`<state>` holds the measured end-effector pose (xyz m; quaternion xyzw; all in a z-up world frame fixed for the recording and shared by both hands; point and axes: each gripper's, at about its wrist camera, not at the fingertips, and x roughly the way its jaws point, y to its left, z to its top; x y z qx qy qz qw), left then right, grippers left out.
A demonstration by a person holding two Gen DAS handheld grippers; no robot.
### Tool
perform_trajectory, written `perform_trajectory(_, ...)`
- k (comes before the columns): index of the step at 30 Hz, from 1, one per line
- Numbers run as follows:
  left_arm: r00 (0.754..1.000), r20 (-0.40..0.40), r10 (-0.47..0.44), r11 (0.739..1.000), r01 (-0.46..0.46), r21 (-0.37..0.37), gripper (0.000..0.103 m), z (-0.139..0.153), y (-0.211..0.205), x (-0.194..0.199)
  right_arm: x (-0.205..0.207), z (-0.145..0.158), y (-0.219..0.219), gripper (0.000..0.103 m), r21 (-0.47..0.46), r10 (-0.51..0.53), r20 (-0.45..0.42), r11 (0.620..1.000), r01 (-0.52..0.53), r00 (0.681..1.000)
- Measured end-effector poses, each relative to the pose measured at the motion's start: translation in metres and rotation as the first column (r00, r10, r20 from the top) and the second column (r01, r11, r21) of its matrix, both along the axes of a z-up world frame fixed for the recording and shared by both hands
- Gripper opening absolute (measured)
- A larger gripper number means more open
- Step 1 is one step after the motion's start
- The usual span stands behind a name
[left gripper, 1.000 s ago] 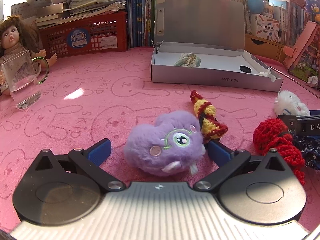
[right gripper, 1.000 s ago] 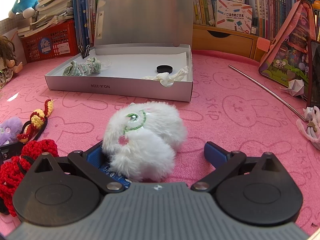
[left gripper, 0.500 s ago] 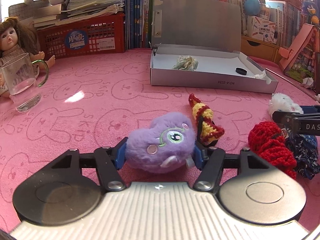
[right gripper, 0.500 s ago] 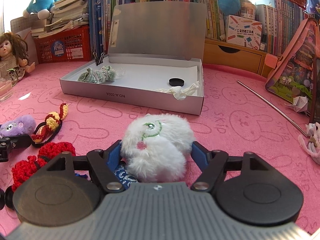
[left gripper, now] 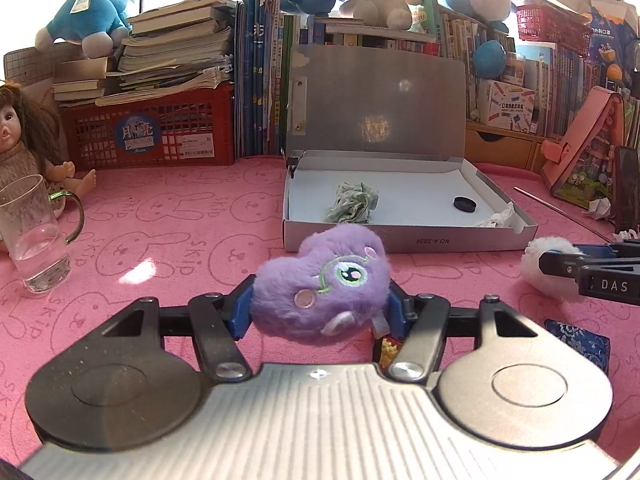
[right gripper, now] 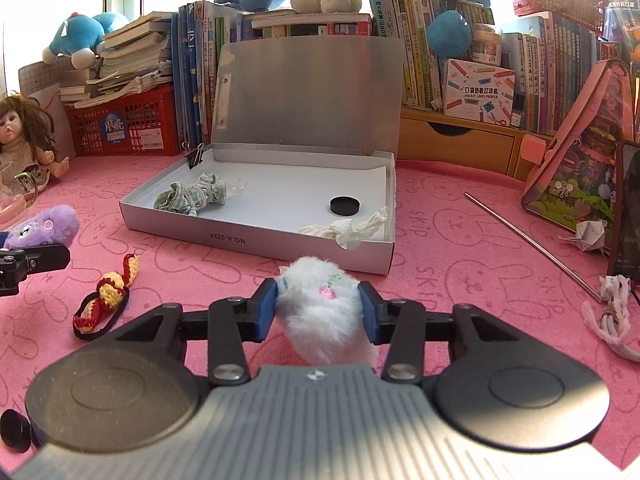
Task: Organize objects
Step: 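Carry the purple and white plushes with both tools over the white box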
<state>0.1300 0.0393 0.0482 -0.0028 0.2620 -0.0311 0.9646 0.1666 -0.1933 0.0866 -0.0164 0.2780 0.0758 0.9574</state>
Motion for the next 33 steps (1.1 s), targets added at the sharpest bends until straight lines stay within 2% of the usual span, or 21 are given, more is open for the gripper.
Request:
perform_trajectory(10,1.0,0.011,-0.026,1.0,0.026,0.002,0.068,0.011,-0.009,0.025,0.003,0.004,-0.001,0.043,0.016,-0.008,0.004,1.0,0.008,1.0)
perform_trajectory(16,0.999,0.017,-0.03,0.999,0.03,-0.016,0.068,0.024,-0.008,0.05,0.013,0.02,-0.005,0.043,0.028,-0.021,0.034,0.999,0.02,0.999)
perform_trajectory(20,0.997,0.016,-0.072,0.997,0.072,-0.026,0.068,0.033,-0.009,0.077,0.03,0.037,-0.011,0.043,0.056,-0.036,0.058,0.998,0.033,0.998)
perform_trajectory(26,0.998,0.001,-0.061,0.996,0.061,-0.06,0.068,0.042,-0.01,0.126,0.078,0.062,-0.032,0.043,0.164,-0.086,0.05,0.983,0.077,0.995)
perform_trajectory(33,0.999,-0.036,-0.014,0.996,0.011,-0.085,0.068,0.028,-0.011,0.18,0.127,0.062,-0.045,0.043,0.316,-0.119,-0.01,0.941,0.116,0.993)
